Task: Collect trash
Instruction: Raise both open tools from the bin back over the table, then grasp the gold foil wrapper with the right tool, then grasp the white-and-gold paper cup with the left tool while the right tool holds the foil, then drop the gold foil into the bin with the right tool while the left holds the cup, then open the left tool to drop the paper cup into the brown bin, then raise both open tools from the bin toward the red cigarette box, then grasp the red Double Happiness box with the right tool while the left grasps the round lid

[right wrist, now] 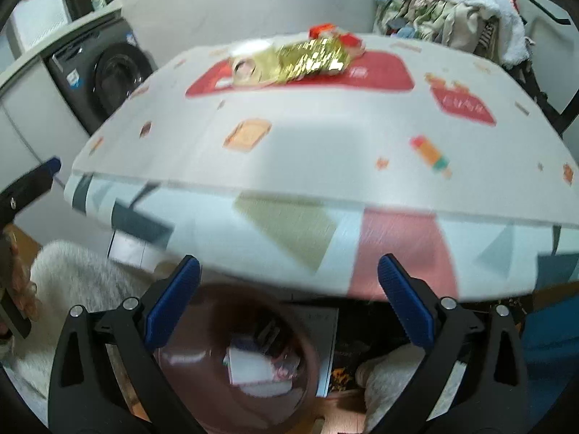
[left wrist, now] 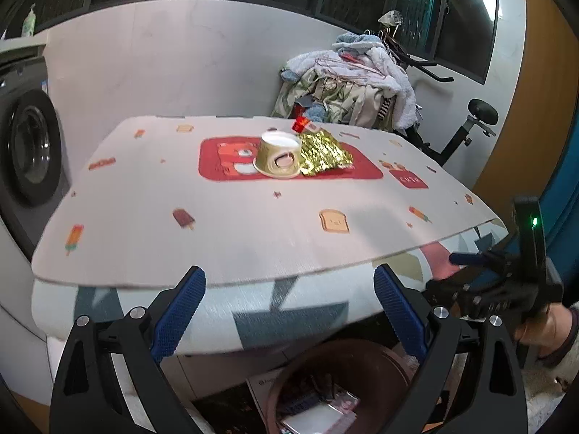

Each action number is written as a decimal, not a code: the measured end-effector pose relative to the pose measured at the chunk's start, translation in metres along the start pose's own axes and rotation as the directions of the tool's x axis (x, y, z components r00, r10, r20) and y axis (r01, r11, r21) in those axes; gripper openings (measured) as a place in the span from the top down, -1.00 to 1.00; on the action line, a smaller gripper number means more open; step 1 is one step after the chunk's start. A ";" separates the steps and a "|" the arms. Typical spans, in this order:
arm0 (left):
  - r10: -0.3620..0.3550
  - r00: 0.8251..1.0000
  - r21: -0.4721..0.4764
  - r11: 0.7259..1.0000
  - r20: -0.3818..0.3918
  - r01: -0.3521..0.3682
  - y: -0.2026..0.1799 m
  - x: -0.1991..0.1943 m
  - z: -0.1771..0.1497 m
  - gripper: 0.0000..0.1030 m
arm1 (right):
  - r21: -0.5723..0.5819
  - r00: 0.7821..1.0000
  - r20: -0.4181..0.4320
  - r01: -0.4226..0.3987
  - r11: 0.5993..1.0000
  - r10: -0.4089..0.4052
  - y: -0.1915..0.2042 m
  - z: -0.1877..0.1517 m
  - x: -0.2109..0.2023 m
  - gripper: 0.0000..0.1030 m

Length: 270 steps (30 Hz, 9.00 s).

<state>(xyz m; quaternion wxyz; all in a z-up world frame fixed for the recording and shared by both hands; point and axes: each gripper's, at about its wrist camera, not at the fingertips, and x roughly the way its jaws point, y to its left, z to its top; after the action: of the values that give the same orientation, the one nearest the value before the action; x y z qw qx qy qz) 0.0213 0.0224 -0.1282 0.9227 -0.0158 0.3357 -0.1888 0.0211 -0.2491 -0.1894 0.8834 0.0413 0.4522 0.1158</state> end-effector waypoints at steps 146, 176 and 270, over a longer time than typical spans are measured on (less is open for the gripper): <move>-0.126 0.983 0.102 0.985 -0.136 0.141 -0.046 -0.019 -0.037 -0.46 | 0.020 0.982 -0.089 -0.167 0.986 0.168 0.034 -0.074 -0.001 0.03; -0.127 0.958 0.162 0.971 -0.259 0.173 -0.064 0.026 -0.075 -0.46 | 0.110 0.995 0.103 0.006 0.994 -0.017 0.001 -0.070 -0.009 -0.78; -0.073 0.993 -0.091 0.994 -0.089 0.065 0.092 0.184 0.139 -0.79 | -0.260 0.995 0.026 0.103 0.960 -0.099 -0.073 0.331 0.217 -0.59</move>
<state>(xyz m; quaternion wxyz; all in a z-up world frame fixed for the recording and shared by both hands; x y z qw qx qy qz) 0.2689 0.0277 -0.1475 0.8975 -0.0593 0.3852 -0.2062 0.4234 -0.2569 -0.1790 0.8887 -0.0980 0.4290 0.1289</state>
